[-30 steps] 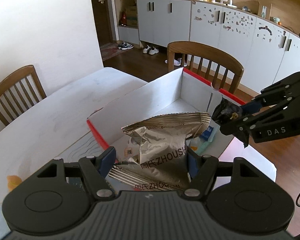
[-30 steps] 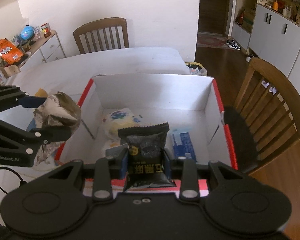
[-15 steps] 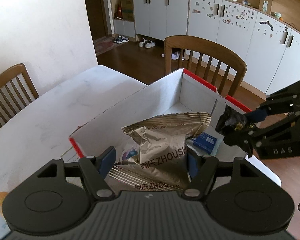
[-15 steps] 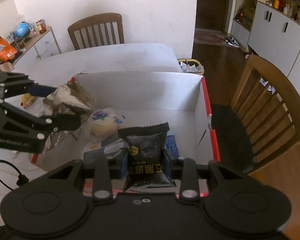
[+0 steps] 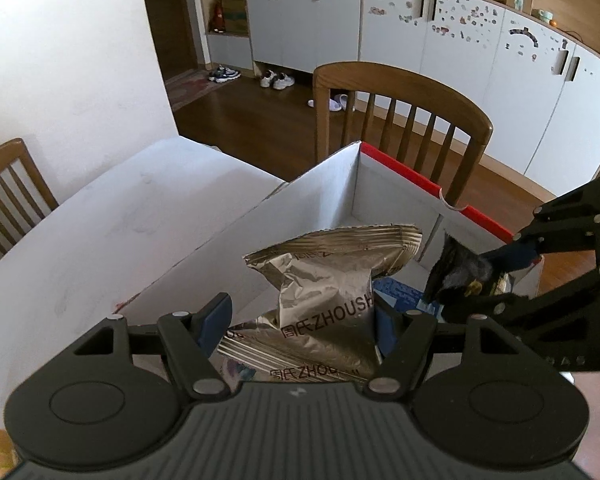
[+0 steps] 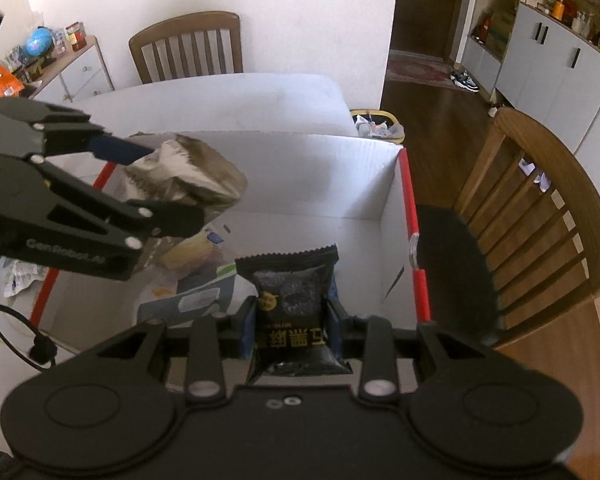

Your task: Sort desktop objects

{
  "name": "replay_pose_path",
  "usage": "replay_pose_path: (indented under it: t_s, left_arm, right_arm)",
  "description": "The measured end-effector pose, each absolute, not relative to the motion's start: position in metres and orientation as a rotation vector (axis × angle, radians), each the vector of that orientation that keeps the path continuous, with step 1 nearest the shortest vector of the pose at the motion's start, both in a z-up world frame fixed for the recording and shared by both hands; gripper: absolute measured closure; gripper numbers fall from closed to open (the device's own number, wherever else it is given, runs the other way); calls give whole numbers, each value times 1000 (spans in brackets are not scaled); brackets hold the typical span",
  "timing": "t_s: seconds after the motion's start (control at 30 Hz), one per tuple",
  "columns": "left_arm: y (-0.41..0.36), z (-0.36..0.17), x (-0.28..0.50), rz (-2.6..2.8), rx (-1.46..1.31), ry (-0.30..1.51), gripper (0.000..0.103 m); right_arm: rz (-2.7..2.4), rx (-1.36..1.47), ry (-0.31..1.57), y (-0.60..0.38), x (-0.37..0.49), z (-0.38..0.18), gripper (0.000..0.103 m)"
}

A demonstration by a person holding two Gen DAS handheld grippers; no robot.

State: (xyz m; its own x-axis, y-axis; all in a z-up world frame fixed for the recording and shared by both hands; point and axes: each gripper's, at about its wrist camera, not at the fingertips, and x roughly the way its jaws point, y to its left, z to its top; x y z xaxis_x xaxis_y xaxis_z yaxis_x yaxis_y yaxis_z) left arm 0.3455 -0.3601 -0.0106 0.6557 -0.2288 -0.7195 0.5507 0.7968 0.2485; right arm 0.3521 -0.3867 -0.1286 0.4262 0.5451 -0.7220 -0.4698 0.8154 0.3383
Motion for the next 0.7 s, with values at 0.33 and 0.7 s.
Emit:
replay_pose_path:
  t_s: [0.33, 0.7]
  left_arm:
    - [-371, -30, 379, -477, 476, 799, 32]
    - [-382, -49, 401, -479, 548, 819, 32]
  right_arm:
    - [644, 24, 977, -377, 373, -142, 69]
    - [660, 2, 1038, -365, 385, -165, 69]
